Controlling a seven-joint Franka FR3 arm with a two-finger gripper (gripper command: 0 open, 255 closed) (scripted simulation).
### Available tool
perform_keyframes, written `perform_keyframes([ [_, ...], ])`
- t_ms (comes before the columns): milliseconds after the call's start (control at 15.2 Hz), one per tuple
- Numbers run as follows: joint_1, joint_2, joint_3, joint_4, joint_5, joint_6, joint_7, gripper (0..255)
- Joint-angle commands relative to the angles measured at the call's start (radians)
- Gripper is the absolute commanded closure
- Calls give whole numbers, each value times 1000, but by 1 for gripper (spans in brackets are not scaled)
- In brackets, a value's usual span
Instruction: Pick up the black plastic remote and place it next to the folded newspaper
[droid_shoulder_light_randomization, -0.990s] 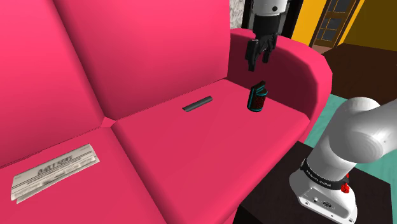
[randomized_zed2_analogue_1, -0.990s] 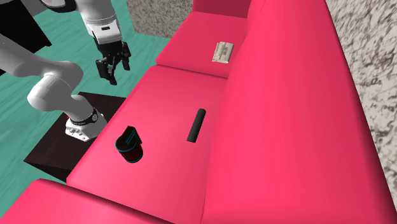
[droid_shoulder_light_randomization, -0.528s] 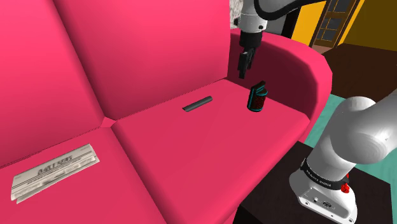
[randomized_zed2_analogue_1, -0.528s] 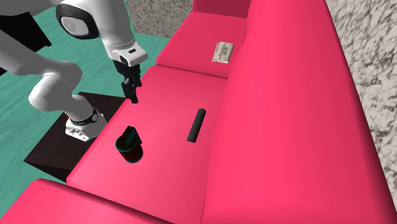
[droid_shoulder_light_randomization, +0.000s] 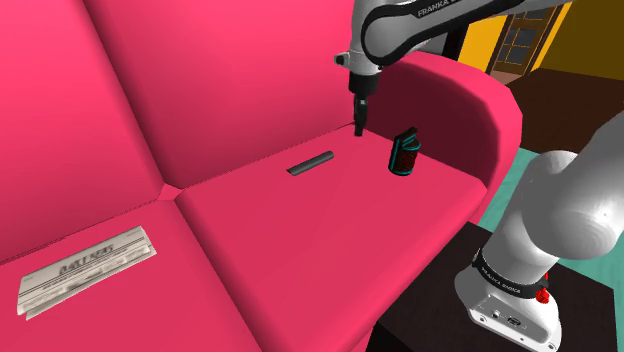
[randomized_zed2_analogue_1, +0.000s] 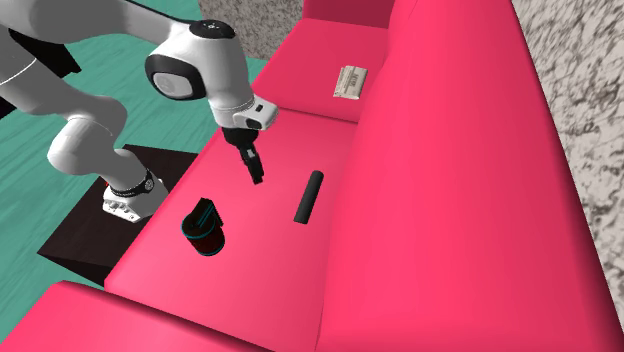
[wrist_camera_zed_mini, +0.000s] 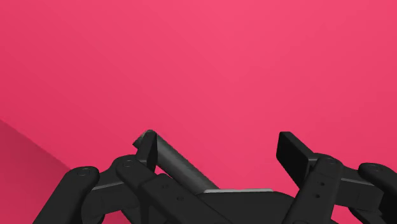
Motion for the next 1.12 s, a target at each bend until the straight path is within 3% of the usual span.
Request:
perform_keyframes([
  [0,22,80,-18,28,12,62,-104,0],
  [396,69,291,-35,125,76,193,-403,0],
  [792,86,488,1,240,149,284,-686,0],
  [1056,82,530,10,242,160,325,-713,0],
])
